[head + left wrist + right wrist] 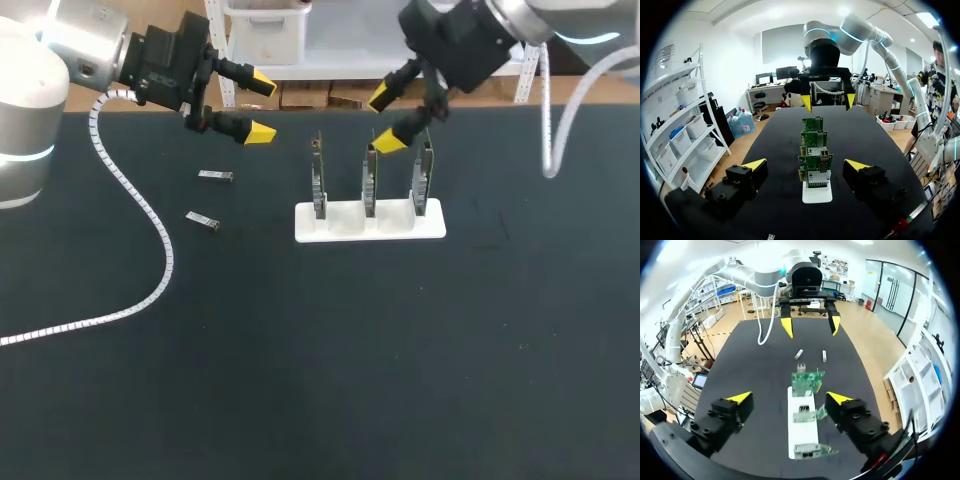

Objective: Pick up the optical module with the left hand, and insert it into the network port with the right hand.

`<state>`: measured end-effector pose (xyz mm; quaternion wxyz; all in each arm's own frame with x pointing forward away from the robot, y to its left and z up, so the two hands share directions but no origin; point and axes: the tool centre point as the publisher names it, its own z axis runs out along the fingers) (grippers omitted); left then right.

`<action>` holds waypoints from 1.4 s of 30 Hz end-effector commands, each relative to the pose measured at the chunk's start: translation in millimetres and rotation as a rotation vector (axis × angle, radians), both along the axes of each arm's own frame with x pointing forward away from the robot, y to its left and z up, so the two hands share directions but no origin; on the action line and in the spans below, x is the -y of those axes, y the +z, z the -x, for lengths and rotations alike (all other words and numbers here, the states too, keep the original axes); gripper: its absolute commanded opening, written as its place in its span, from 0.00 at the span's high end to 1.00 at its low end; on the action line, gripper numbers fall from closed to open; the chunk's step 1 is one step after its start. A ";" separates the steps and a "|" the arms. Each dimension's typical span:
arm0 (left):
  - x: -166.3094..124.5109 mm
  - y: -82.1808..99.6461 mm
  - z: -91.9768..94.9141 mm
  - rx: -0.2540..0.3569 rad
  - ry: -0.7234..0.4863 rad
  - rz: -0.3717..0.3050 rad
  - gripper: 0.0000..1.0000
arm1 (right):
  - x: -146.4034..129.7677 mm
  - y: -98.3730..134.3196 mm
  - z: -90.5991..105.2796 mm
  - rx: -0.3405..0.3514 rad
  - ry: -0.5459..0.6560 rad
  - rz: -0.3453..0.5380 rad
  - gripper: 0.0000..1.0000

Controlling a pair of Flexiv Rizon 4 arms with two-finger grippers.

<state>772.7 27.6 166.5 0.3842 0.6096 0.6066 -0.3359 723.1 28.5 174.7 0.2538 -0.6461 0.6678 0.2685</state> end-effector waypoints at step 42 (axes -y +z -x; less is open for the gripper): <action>0.5 0.4 -0.6 -0.002 -0.001 -0.004 0.00 | 24.4 15.2 -7.0 -0.062 0.118 -0.016 0.00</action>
